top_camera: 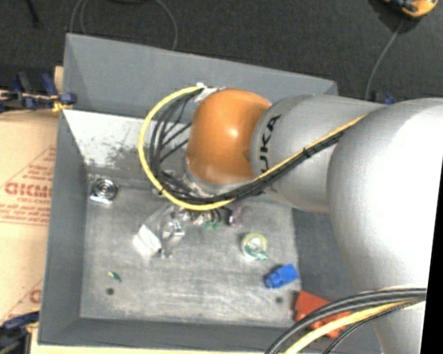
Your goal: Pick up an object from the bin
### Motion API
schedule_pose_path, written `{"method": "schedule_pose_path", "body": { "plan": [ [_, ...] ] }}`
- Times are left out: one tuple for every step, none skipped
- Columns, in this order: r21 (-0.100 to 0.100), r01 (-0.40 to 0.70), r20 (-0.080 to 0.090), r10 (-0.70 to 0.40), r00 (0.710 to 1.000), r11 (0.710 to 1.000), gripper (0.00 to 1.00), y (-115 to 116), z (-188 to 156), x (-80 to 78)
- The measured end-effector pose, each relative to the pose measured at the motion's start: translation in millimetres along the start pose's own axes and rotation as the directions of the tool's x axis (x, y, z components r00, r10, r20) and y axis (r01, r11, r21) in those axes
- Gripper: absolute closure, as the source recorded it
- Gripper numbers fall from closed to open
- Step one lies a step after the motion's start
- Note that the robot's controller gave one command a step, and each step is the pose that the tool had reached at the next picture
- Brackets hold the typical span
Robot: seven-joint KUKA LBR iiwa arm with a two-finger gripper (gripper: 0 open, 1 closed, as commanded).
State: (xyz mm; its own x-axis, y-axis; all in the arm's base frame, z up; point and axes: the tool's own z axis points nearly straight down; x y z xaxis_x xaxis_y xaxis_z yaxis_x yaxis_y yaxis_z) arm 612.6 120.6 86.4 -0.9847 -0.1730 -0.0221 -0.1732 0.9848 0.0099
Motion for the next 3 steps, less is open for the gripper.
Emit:
{"method": "schedule_pose_path", "body": {
  "plan": [
    [0.002, 0.052, -0.014, -0.052, 0.999, 0.999, 0.00, -1.1, 2.2, 3.1],
    [-0.001, 0.052, -0.010, -0.052, 0.999, 0.999, 1.00, 0.7, 0.0, 1.6],
    [0.005, 0.055, -0.013, -0.055, 0.998, 0.998, 1.00, 1.8, -5.2, -1.6]
  ]
}}
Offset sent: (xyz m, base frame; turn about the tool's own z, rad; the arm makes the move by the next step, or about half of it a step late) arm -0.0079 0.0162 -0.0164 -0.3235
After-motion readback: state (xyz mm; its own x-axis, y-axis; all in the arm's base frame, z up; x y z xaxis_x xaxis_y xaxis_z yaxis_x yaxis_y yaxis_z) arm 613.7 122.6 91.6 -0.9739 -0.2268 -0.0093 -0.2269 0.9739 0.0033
